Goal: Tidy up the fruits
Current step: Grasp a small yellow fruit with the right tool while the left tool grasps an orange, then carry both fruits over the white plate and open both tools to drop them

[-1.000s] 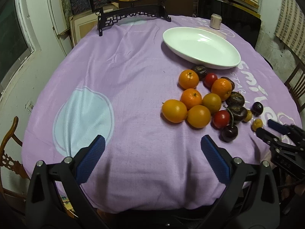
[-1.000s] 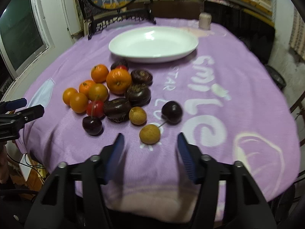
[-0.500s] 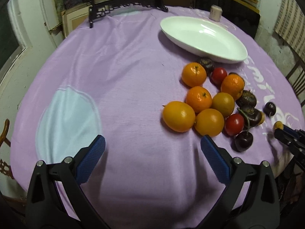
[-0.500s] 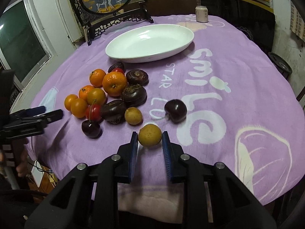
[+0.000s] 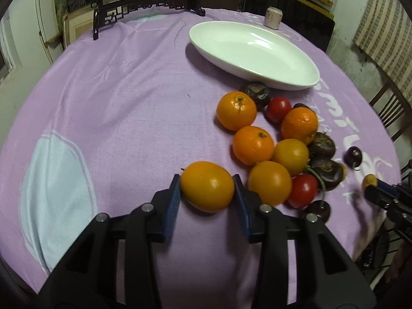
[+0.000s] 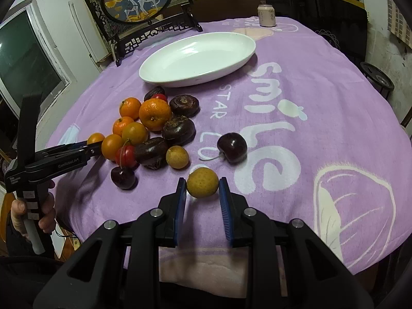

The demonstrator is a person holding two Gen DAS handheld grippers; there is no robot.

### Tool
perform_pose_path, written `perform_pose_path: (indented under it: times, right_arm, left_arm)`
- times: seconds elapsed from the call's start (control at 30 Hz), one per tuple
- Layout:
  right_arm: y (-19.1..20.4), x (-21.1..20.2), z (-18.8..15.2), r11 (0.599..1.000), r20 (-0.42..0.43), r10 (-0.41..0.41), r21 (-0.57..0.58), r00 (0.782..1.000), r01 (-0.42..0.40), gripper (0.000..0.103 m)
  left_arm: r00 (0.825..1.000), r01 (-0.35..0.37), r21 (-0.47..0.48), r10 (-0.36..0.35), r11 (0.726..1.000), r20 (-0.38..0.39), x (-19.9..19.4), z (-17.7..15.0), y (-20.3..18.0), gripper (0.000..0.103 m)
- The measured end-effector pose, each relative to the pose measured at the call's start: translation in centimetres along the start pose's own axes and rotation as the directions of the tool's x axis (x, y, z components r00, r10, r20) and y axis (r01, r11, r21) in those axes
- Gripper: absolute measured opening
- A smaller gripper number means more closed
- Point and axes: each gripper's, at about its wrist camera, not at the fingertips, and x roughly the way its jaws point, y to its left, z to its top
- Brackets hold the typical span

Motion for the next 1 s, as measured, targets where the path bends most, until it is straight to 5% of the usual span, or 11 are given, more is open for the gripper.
perform_pose_path:
  times: [0.33,0.57,0.67,0.8,1.0]
  right_arm:
    - [0.3,-0.6,1.7,0.999,0.05,0.015,-0.036,0.999,-0.013,0.026]
    - [1.1,-0.2,10.4,0.991,0.104,0.025,-0.13,0.994,-0.012,0.026]
    - [1.5,1.5,16.2,0.979,0.143,0.016,-0.203,0.99,0.014,0.026]
    - [0.5,7.7,22.5,0.968,0.085,0.007,-0.25,0.996,0.015,0.026]
    - [-2.6,17.0,25.9,0.984,-0.089,0.037,-0.17,0.995,-0.051,0.026]
  left_arm:
    - [0.997,0.013,-0.004,-0.013,1.0,0.071,-3.9,0.8,-0.5,0.04]
    - [0.993,0.046,0.047,-0.051,0.998,0.107,-5.0,10.1,-2.9,0.04]
    - [0.994,0.041,0.059,-0.046,0.997,0.095,-2.7,16.2,-4.1,0.04]
    - [0.997,0.028,0.041,-0.031,0.999,0.067,3.4,23.2,-4.9,0.04]
    - [0.997,0.06,-0.035,-0.061,0.998,-0.035,11.1,26.4,-4.7,0.04]
